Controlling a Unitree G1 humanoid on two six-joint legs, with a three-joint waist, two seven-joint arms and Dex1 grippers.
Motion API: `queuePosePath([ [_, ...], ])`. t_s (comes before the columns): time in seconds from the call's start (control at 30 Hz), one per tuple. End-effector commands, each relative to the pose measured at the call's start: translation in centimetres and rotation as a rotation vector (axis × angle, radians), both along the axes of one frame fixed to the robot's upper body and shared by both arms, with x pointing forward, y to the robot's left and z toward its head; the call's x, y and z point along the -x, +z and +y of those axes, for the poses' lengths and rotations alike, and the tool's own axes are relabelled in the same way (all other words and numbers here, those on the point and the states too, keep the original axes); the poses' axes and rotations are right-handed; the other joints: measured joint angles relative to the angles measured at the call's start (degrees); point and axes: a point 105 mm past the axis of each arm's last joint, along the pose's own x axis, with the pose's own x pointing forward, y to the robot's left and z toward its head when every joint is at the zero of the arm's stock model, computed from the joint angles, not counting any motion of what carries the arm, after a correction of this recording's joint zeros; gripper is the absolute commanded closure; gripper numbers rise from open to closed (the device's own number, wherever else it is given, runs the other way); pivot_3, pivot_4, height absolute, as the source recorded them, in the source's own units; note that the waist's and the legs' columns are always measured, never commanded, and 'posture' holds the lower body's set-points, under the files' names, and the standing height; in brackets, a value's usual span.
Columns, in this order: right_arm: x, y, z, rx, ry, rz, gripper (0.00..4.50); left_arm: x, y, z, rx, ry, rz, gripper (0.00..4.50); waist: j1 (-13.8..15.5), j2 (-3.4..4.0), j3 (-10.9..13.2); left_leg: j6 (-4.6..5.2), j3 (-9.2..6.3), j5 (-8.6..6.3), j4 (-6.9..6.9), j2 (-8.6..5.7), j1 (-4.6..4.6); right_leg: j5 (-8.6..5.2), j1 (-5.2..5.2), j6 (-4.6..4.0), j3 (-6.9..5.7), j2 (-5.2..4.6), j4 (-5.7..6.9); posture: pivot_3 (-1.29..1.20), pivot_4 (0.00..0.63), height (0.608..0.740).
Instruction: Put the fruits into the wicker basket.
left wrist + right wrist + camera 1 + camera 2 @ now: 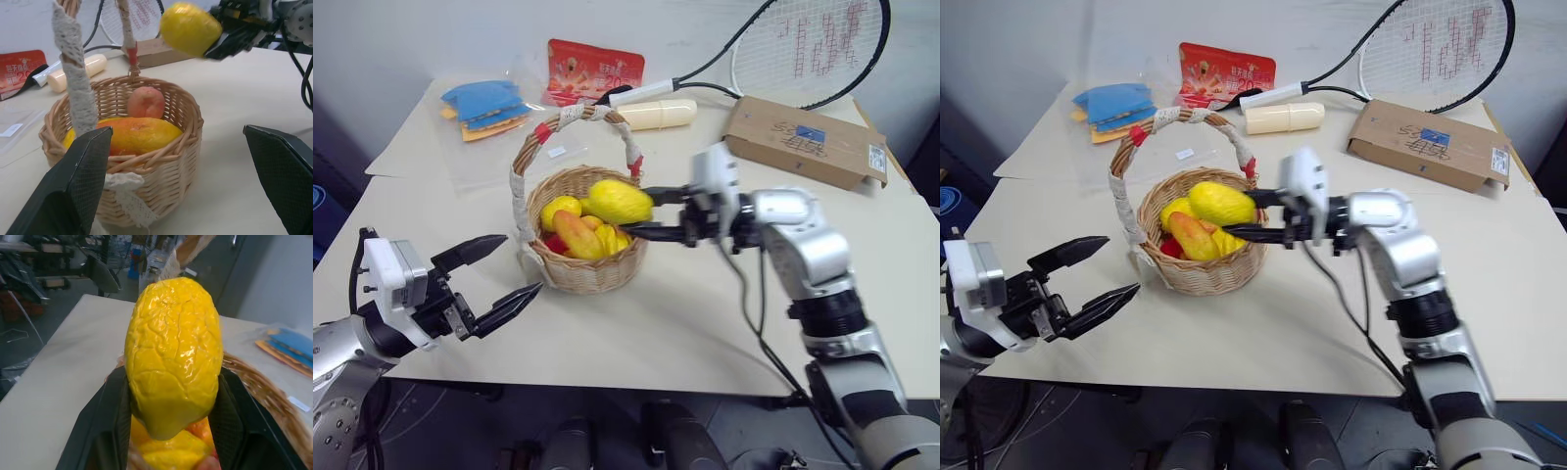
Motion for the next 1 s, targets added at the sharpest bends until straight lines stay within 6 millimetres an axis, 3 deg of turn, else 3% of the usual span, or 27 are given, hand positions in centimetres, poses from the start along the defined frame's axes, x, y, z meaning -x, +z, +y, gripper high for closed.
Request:
queuePosePath([
  [0.03, -1.9, -0.2, 1.5, 0.048, -0.110, -0.044, 2.44, 0.5, 0.4, -0.5, -0.013, -0.011, -0.029, 0.00, 0.17, 0.00, 0.00, 0.00, 0.00, 0.00, 0.01, -0.01, -0.05, 0.00, -0.05, 0.00, -0.01, -0.01, 0.00, 0.00, 0.150, 0.740],
  [0.13, -2.4, 0.4, 2.3, 0.045, -0.121, -0.064, 1.48, 0.7, 0.2, -0.6, -0.020, -0.008, -0.024, 0.00, 0.21, 0.00, 0.00, 0.00, -0.03, 0.00, 0.03, -0.05, -0.23, 0.00, -0.20, 0.00, -0.04, -0.06, -0.02, 0.00, 0.150, 0.740],
  [0.3, -0.6, 2.0, -0.5, 0.048, 0.000, -0.083, 0.04, 1.2, 0.0, -0.5, -0.020, 0.012, -0.020, 0.00, 0.47, 0.00, 0.00, 0.09, -0.07, -0.05, -0.02, -0.04, -0.28, 0.00, -0.20, 0.00, -0.09, -0.06, -0.14, 0.00, 0.150, 0.740],
  [0.43, -1.0, 2.6, -4.6, 0.073, 0.001, -0.043, 0.04, 1.4, -0.1, -0.3, -0.013, 0.041, -0.025, 0.00, 0.76, 0.00, 0.00, 0.17, -0.06, -0.09, 0.00, -0.05, -0.23, 0.00, -0.07, 0.00, -0.10, -0.08, -0.23, 0.00, 0.150, 0.740],
  [0.57, -4.2, 3.1, -6.4, 0.034, -0.103, -0.006, 0.04, 1.6, -0.1, -0.3, -0.003, 0.050, -0.028, 0.00, 0.46, 0.00, 0.00, 0.16, -0.02, -0.09, 0.00, -0.04, -0.07, 0.00, 0.01, 0.00, -0.07, -0.06, -0.18, 0.00, 0.150, 0.740],
  [0.63, -6.2, 3.2, -6.1, 0.025, -0.169, -0.024, 0.04, 1.6, -0.1, -0.3, 0.002, 0.049, -0.026, 0.00, -0.37, 0.00, 0.00, 0.13, 0.01, -0.07, -0.01, -0.04, -0.01, 0.02, 0.01, -0.02, -0.03, -0.04, -0.08, 0.00, 0.150, 0.740],
  [0.73, -7.8, 3.0, -3.5, 0.078, -0.167, -0.058, 0.04, 1.6, -0.3, -0.4, 0.015, 0.042, -0.017, 0.00, -0.88, 0.01, 0.00, 0.08, 0.08, -0.04, -0.07, 0.02, 0.02, 0.03, -0.06, -0.05, 0.01, 0.06, -0.01, 0.00, 0.150, 0.740],
  [0.83, -8.1, 3.4, -0.2, 0.021, -0.101, -0.027, 0.04, 1.5, -0.5, -0.9, 0.024, 0.028, -0.012, 0.00, -1.58, 0.01, 0.01, 0.02, 0.08, -0.01, -0.10, 0.07, -0.06, 0.02, -0.15, -0.06, 0.00, 0.10, 0.00, 0.00, 0.150, 0.740],
  [0.93, -8.2, 3.2, 1.6, 0.020, -0.071, -0.013, 0.04, 1.4, -0.5, -1.1, 0.023, 0.022, -0.012, 0.00, -1.71, 0.01, 0.00, -0.01, 0.08, 0.01, -0.08, 0.07, -0.17, 0.03, -0.22, -0.06, -0.01, 0.07, 0.00, 0.00, 0.150, 0.740],
  [1.0, -7.6, 3.1, 2.2, 0.022, -0.009, 0.006, 0.43, 1.4, -0.4, -1.1, 0.021, 0.023, -0.019, 0.00, -1.33, 0.01, 0.00, 0.00, 0.05, 0.00, -0.08, 0.05, -0.25, 0.03, -0.20, -0.05, -0.05, 0.03, -0.01, 0.00, 0.150, 0.740],
])
